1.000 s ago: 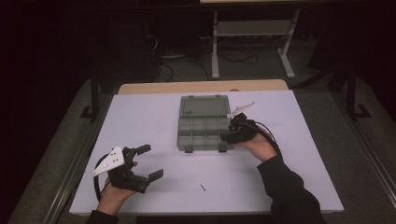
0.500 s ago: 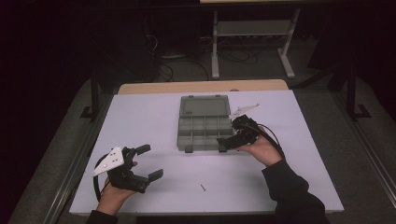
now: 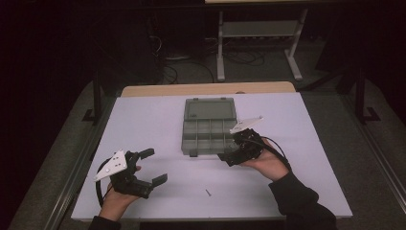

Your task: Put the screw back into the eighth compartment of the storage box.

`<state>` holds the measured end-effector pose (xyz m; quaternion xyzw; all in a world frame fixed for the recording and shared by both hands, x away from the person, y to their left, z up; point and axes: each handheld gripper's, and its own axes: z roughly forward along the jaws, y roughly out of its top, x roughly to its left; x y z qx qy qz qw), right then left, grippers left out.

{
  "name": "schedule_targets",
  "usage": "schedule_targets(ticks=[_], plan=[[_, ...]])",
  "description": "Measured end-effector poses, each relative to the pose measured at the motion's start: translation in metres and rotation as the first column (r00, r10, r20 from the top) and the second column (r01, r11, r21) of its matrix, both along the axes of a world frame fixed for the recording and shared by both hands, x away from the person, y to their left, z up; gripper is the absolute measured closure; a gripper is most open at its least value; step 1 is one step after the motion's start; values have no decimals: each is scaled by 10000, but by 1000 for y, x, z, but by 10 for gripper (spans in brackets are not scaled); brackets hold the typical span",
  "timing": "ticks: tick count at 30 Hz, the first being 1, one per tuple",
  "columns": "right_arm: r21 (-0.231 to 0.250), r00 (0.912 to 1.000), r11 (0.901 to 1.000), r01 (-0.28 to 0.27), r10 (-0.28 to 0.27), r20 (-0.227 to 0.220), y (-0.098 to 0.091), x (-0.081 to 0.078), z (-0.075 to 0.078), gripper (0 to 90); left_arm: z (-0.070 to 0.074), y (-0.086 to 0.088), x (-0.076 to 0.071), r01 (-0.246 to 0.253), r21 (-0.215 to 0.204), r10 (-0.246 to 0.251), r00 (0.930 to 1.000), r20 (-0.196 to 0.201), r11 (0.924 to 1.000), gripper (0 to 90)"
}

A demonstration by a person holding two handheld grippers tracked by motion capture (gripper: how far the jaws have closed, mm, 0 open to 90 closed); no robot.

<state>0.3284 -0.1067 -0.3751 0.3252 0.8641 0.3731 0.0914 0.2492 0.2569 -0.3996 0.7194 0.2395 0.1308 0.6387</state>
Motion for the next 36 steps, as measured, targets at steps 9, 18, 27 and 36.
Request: schedule_targets(ticks=[9,18,27,36], plan=[[29,9961,9962,-866,867,-183,15,-24,-10,133,0,0,0,-27,-15,26,10000,-54,10000,1],[-11,9874,9882,-1534,1532,-401,29,-39,-19,209,0,0,0,-11,23,11,10000,-33,10000,1],[-137,9758,9793,-2019,1999,-886,40,-50,-34,403,-1,-1,1,-19,-45,19,10000,-11,10000,1],[-811,9555,9550,-2852,2766,-1027,55,-58,-50,600,0,-2,1,71,3,-71,10000,-42,10000,1]])
